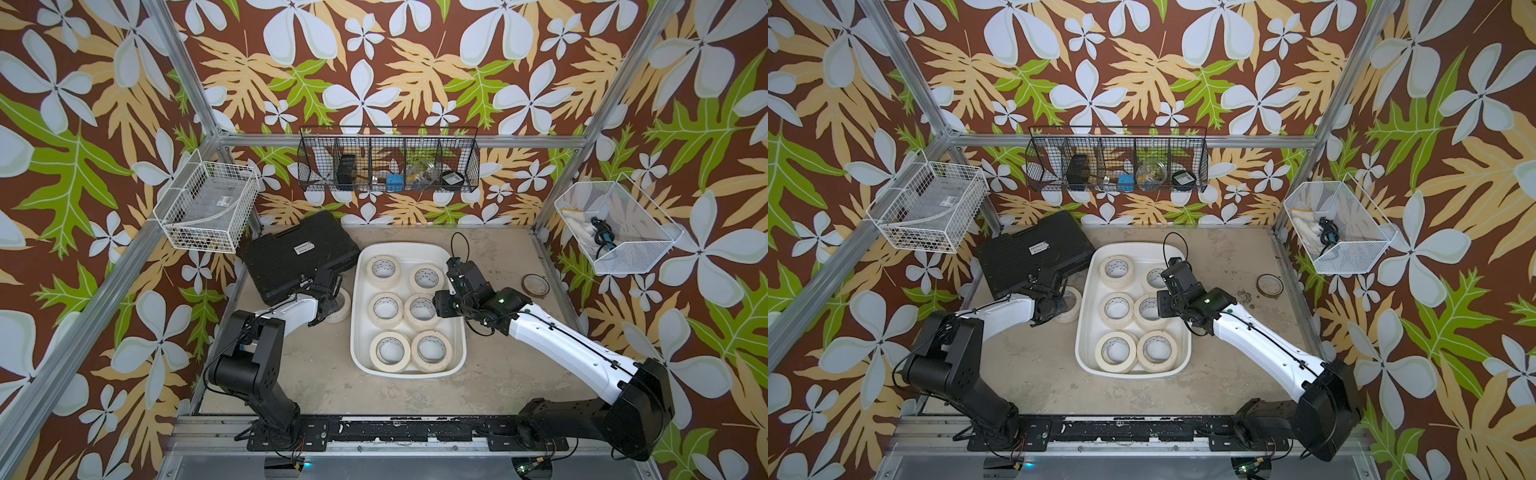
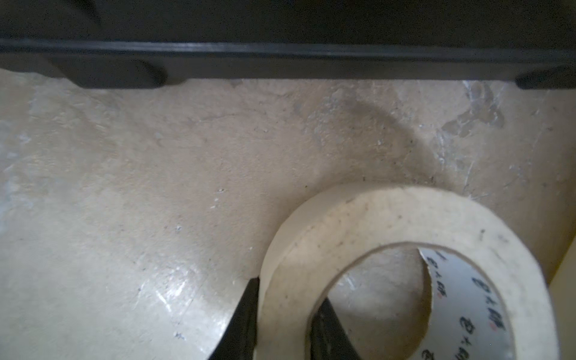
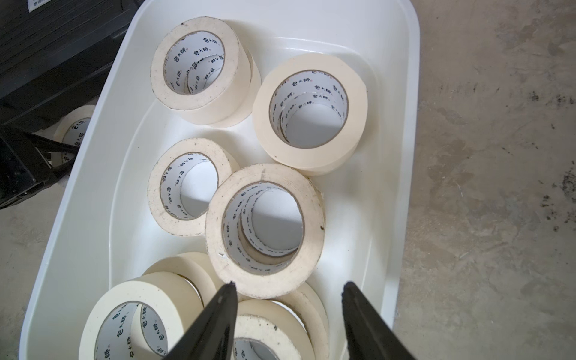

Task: Take out the art tape in the storage box
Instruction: Place the art tape at the center of the board, then pick up the art tape from the storage box.

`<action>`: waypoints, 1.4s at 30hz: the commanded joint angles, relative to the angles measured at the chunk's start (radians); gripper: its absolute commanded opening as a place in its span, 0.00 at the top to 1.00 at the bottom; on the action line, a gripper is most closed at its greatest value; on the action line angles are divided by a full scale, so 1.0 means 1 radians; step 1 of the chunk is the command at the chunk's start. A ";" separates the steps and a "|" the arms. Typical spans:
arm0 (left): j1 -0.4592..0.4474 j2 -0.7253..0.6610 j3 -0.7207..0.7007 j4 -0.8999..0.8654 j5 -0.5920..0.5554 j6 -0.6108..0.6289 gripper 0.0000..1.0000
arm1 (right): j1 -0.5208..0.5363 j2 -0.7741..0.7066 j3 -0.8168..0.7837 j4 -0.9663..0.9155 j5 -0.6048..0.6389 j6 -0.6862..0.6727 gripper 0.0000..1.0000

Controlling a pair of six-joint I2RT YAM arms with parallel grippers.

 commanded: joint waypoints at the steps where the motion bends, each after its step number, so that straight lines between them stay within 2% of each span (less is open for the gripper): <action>1: 0.001 0.019 0.003 0.052 0.030 0.003 1.00 | -0.003 -0.004 -0.001 -0.014 0.020 0.008 0.43; 4: 0.002 0.034 -0.001 0.051 0.047 0.004 0.97 | -0.008 -0.002 -0.011 -0.001 0.008 0.016 0.43; 6: 0.002 0.032 -0.007 0.055 0.055 0.002 0.91 | -0.008 0.005 -0.014 0.006 0.001 0.019 0.43; 9: 0.001 0.027 -0.012 0.053 0.054 0.001 0.66 | -0.008 0.018 -0.014 0.008 -0.004 0.022 0.42; 11: 0.000 0.020 -0.014 0.048 0.049 0.002 0.58 | -0.008 0.021 -0.017 0.012 -0.011 0.023 0.43; 18: 0.001 -0.047 -0.004 -0.012 0.032 0.029 0.50 | -0.008 0.021 -0.024 0.013 -0.012 0.020 0.43; 22: -0.002 -0.159 -0.011 -0.078 0.026 0.037 0.44 | -0.008 0.021 -0.032 0.022 -0.024 0.016 0.43; 26: -0.001 -0.285 -0.003 -0.163 0.017 0.060 0.31 | -0.009 0.040 -0.020 0.035 -0.045 -0.010 0.42; 31: -0.002 -0.454 -0.010 -0.216 0.111 0.138 0.23 | -0.010 0.095 -0.006 0.035 -0.047 -0.030 0.43; 36: -0.002 -0.574 -0.054 -0.215 0.183 0.198 0.20 | -0.017 0.154 0.005 0.037 -0.037 -0.043 0.43; 42: -0.002 -0.622 -0.081 -0.224 0.207 0.216 0.20 | -0.070 0.235 0.029 0.039 -0.056 -0.086 0.43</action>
